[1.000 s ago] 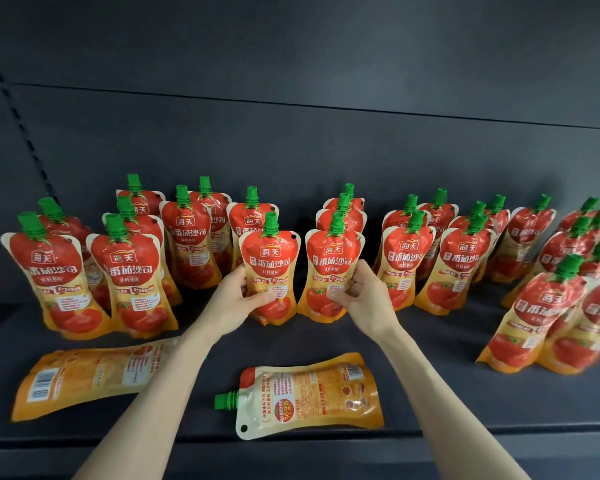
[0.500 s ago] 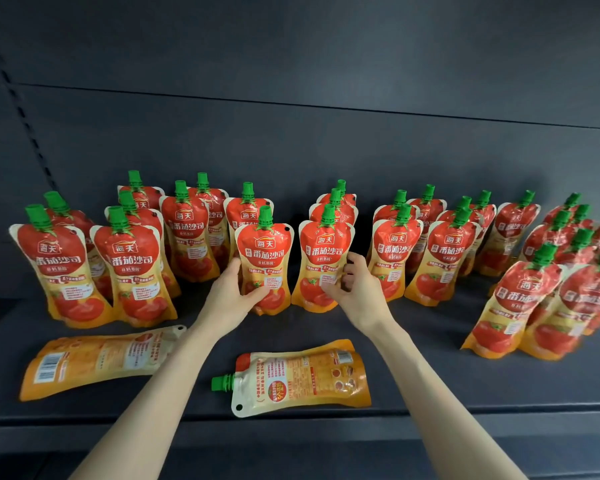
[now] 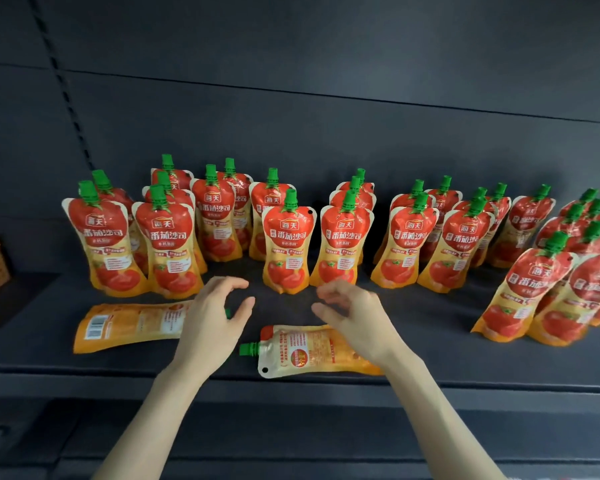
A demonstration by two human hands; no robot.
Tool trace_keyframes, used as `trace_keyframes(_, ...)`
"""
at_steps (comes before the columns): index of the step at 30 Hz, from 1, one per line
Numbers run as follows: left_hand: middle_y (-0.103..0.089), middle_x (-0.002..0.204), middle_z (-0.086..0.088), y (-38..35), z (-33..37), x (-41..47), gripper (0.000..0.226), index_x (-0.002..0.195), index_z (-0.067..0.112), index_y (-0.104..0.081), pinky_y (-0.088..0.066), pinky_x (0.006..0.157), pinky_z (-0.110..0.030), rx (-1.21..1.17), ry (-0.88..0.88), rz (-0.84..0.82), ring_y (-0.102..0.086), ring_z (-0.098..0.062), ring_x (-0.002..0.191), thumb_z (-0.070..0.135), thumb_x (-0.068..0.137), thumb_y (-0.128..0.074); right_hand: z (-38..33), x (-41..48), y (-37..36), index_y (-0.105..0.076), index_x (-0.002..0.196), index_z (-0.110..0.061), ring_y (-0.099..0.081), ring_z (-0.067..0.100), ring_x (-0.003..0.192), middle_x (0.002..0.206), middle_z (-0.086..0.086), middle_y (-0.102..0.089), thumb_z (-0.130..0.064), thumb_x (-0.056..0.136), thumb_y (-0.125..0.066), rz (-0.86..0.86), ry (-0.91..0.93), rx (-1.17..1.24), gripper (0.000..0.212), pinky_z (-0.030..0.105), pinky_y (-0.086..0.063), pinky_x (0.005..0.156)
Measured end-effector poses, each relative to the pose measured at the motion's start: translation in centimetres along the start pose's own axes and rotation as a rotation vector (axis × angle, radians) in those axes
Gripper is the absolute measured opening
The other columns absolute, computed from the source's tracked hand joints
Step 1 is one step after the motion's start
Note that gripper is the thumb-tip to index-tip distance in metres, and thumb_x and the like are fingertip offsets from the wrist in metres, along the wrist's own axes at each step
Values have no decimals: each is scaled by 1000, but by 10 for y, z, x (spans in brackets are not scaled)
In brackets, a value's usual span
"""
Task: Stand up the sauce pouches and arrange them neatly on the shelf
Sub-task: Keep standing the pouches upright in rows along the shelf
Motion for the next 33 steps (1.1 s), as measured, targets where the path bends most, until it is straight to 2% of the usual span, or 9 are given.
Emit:
trace_keyframes(4, -64, 103, -2, 24, -40, -23, 24, 103, 14, -65, -47, 83, -44, 217, 41, -9, -60, -28, 97, 22, 81, -69, -10, -13, -42, -61, 114, -24, -56, 13, 108, 115, -7, -63, -48, 80, -67, -221, -2, -228, 42, 32, -45, 94)
trace_keyframes(7, -62, 114, -6, 37, -75, -35, 37, 109, 17, -64, -33, 97, -58, 467, 101, -90, -55, -34, 109, 43, 83, -59, -10, -18, -64, -59, 115, -34, -52, 18, 111, 118, -10, -60, -59, 72, -68, -272, -63, -384, 50, 33, -38, 95)
trace_keyframes(10, -65, 112, -8, 37, -81, -42, 54, 111, 15, -64, -41, 88, -52, 626, -25, -171, -59, -33, 103, 54, 80, -41, -13, -17, -70, -57, 118, -35, -46, 20, 117, 123, -10, -54, -55, 75, -68, -212, -114, -402, 48, 33, -25, 94)
trace_keyframes(13, -67, 101, -6, 41, -77, -39, 46, 112, 13, -65, -46, 70, -43, 688, -158, -175, -60, -32, 88, 46, 82, -59, -18, -15, -73, -60, 116, -30, -48, 20, 116, 121, -7, -56, -53, 76, -69, -111, -142, -372, 48, 34, -26, 92)
trace_keyframes(16, -62, 88, -2, 41, -76, -31, 39, 104, 18, -70, -41, 66, -39, 700, -264, -217, -56, -28, 79, 48, 80, -63, -26, -15, -82, -59, 121, -23, -47, 19, 124, 128, -4, -58, -52, 80, -64, -66, -126, -404, 51, 37, -21, 109)
trace_keyframes(21, -41, 142, -5, 34, -92, -28, 86, 132, 34, -44, -23, 106, -44, 656, -205, -436, -35, -27, 131, 77, 69, -3, -16, -26, -94, -39, 138, -43, -3, 18, 147, 154, -9, -26, -67, 76, -57, -224, -193, -477, 68, 47, 15, 113)
trace_keyframes(23, -44, 141, 0, 34, -94, -33, 95, 135, 33, -37, -27, 104, -40, 666, -246, -445, -41, -24, 128, 82, 67, 6, -12, -30, -93, -33, 140, -46, -5, 17, 146, 156, -8, -21, -69, 74, -59, -262, -180, -522, 74, 47, 9, 114)
trace_keyframes(27, -70, 101, 5, 39, -87, -35, 79, 112, 27, -59, -45, 74, -38, 642, -321, -325, -65, -22, 88, 77, 82, -5, -20, -35, -88, -39, 138, -42, -22, 16, 140, 150, -10, -34, -72, 73, -56, -150, -94, -575, 74, 42, -4, 113)
trace_keyframes(33, -71, 96, 5, 47, -75, -33, 83, 109, 25, -59, -44, 74, -37, 480, -291, -264, -64, -22, 85, 79, 80, -3, -27, -39, -77, -58, 123, -40, -44, 16, 127, 132, -10, -56, -83, 68, -34, -3, -37, -510, 74, 36, -18, 108)
Point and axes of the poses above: each hand's wrist, its own x-axis towards the middle knuckle, its own y-axis out of the back of the hand, z = x × y, the point moved 9 cm from there along x, towards the middle knuckle
